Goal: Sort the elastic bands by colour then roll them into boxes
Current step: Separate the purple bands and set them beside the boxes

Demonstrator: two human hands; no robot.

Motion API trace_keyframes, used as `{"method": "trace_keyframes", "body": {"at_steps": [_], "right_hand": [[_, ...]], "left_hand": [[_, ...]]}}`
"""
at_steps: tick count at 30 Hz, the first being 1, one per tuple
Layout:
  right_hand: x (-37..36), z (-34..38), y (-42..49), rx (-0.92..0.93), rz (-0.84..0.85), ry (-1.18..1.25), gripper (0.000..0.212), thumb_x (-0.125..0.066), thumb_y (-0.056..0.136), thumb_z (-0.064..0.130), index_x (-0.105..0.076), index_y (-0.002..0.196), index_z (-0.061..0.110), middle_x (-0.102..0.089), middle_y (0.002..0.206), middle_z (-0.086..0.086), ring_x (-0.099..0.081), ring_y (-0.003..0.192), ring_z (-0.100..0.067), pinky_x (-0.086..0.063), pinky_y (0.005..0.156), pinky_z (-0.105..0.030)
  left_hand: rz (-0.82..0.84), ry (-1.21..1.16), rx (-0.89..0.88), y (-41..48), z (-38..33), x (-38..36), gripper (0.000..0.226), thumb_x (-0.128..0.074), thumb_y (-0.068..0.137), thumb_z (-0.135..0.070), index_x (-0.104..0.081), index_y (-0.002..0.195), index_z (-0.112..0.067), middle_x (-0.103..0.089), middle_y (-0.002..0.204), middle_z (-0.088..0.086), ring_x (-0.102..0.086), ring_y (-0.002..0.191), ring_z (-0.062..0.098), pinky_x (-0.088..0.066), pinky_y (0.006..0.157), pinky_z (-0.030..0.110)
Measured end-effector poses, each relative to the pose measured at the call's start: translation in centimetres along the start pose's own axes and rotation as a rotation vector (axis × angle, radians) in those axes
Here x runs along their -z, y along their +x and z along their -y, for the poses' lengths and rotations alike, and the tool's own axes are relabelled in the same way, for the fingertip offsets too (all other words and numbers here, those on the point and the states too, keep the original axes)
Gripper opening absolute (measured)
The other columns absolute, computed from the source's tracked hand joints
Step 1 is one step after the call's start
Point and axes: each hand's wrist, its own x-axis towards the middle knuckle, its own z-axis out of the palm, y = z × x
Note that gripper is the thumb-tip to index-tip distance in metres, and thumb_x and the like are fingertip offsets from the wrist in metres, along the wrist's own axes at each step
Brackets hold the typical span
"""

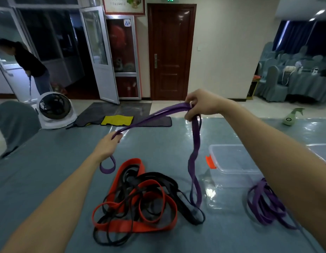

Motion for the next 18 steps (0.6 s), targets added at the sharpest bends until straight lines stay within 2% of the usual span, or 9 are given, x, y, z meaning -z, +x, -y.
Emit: {"method": "trace_keyframes", "body": {"at_steps": [2, 3, 5, 7, 11, 15, 17, 18], "right_hand": [[0.3, 0.2, -0.3, 0.041, -0.022, 0.097, 0.028, -0.097, 0.079, 0.028, -0.075, 0.094, 0.020, -0.081, 0.075, 0.003, -0.075, 0.065, -0.006, -0.051, 0.056, -0.011], [0.4, 0.5, -0.4, 0.044, -0.014, 0.116, 0.027, -0.096, 0.080, 0.028, -0.076, 0.094, 0.017, -0.080, 0.074, 0.002, -0.075, 0.063, -0.007, -0.053, 0.056, -0.012], [0.9, 1.2, -0.3, 0.055, -0.013, 0.114, 0.024, -0.094, 0.083, 0.027, -0.077, 0.095, 0.015, -0.077, 0.069, 0.000, -0.071, 0.058, -0.008, -0.055, 0.058, -0.019], [2.2, 2.2, -0.2, 0.073, -0.059, 0.102, 0.020, -0.092, 0.084, 0.027, -0.079, 0.097, 0.019, -0.072, 0.071, 0.003, -0.064, 0.055, -0.002, -0.053, 0.061, -0.023], [4.8, 5.9, 0.3, 0.172, -0.067, 0.042, 0.017, -0.080, 0.093, 0.019, -0.075, 0.110, 0.022, -0.071, 0.095, 0.003, -0.065, 0.081, -0.007, -0.051, 0.075, -0.024], [5.7, 9.1, 1.1, 0.180, -0.079, 0.010, 0.055, -0.078, 0.091, 0.008, -0.057, 0.141, 0.017, -0.064, 0.110, 0.006, -0.064, 0.097, -0.007, -0.050, 0.079, -0.020], [5.8, 9.7, 1.3, 0.184, -0.102, 0.012, 0.056, -0.079, 0.090, 0.012, -0.058, 0.142, 0.015, -0.065, 0.110, 0.005, -0.064, 0.097, -0.008, -0.052, 0.080, -0.022], [5.8, 9.9, 1.3, 0.192, -0.113, 0.017, 0.051, -0.079, 0.091, 0.016, -0.063, 0.139, 0.015, -0.065, 0.107, 0.007, -0.064, 0.095, -0.007, -0.051, 0.079, -0.022]], "left_hand": [[0.013, -0.026, 0.023, -0.1, 0.4, -0.3, 0.030, -0.050, 0.113, -0.043, -0.065, 0.099, -0.021, -0.065, 0.095, 0.004, -0.059, 0.084, 0.026, -0.055, 0.083, 0.049], [0.030, -0.027, 0.019, -0.1, 0.5, -0.3, 0.028, -0.050, 0.114, -0.042, -0.065, 0.103, -0.021, -0.065, 0.097, 0.005, -0.059, 0.087, 0.027, -0.055, 0.085, 0.049], [0.064, -0.037, -0.004, -0.3, 0.5, -0.5, 0.020, -0.051, 0.114, -0.041, -0.062, 0.107, -0.026, -0.061, 0.091, 0.005, -0.057, 0.084, 0.025, -0.049, 0.078, 0.044], [0.098, -0.025, -0.012, -0.6, 0.6, -0.9, 0.017, -0.051, 0.114, -0.044, -0.058, 0.112, -0.029, -0.056, 0.084, 0.005, -0.054, 0.077, 0.025, -0.042, 0.072, 0.041], [0.201, -0.015, -0.036, -1.0, -0.3, -2.8, 0.027, -0.052, 0.115, -0.038, -0.058, 0.136, -0.023, -0.064, 0.102, 0.010, -0.058, 0.092, 0.024, -0.042, 0.081, 0.039], [0.301, -0.072, -0.036, -1.8, -1.9, -6.1, 0.017, -0.063, 0.110, -0.035, -0.063, 0.117, -0.019, -0.063, 0.102, 0.002, -0.059, 0.097, 0.024, -0.046, 0.085, 0.040], [0.454, -0.148, -0.054, -2.7, -2.8, -7.8, 0.028, -0.068, 0.107, -0.043, -0.064, 0.119, -0.019, -0.064, 0.113, -0.001, -0.062, 0.111, 0.025, -0.044, 0.095, 0.040], [0.529, -0.173, -0.058, -3.2, -3.2, -8.5, 0.042, -0.069, 0.103, -0.052, -0.064, 0.130, -0.020, -0.065, 0.126, -0.003, -0.062, 0.124, 0.026, -0.044, 0.103, 0.041]]}}
